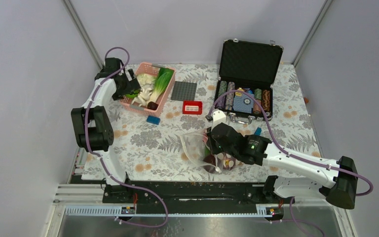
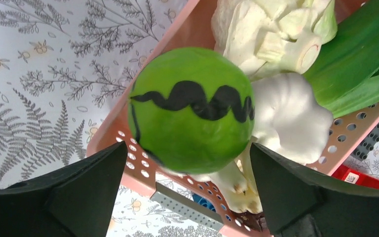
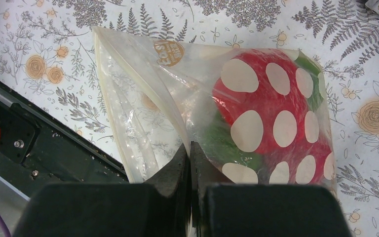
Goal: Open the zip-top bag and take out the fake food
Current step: Place the fake fruit in the bin.
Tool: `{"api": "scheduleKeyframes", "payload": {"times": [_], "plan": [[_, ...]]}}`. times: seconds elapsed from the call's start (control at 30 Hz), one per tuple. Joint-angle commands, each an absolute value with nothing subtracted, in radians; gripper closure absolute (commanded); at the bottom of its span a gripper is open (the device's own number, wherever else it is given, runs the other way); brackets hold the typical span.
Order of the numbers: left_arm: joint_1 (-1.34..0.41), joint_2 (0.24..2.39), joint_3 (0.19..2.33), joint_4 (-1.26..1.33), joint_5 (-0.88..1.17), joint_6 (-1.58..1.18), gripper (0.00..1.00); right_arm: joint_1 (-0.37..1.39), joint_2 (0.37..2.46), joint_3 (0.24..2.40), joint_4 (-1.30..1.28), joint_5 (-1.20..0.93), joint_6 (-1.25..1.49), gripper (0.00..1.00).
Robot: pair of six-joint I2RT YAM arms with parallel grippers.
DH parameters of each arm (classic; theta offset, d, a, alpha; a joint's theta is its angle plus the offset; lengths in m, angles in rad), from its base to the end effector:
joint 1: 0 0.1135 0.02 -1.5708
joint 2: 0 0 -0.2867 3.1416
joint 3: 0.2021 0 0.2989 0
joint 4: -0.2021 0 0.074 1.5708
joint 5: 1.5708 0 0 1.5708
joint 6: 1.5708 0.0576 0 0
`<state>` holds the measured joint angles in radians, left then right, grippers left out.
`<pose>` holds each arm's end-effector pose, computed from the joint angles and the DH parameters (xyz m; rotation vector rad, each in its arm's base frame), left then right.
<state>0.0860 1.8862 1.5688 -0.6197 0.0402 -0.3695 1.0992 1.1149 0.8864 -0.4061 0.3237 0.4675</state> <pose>0.4822 0.0392 0.2457 -0.5516 2.4535 -0.1665 0.1509 0.2555 0.2868 -0.5132 2.1580 0.5329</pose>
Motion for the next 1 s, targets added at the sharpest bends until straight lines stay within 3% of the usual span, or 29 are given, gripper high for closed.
{"api": "scheduleKeyframes", "payload": {"times": [0.0,0.5,0.8,0.97], "plan": [[0.079,1.796,1.589,-0.662,0.01,-0.365,0.01,1.103,1.094,0.892,-0.396,0.334,0.454,1.0],[0.078,1.528,1.551,-0.738,0.057,-0.345,0.01,1.103,1.069,0.908,-0.417,0.36,0.449,1.0],[-0.284,1.015,1.159,-0.622,0.074,-0.396,0.02,1.065,1.083,0.991,-0.468,0.34,0.44,1.0],[-0.347,0.688,0.927,-0.504,0.237,-0.546,0.12,1.046,1.156,1.08,-0.501,0.283,0.404,1.0]]}}
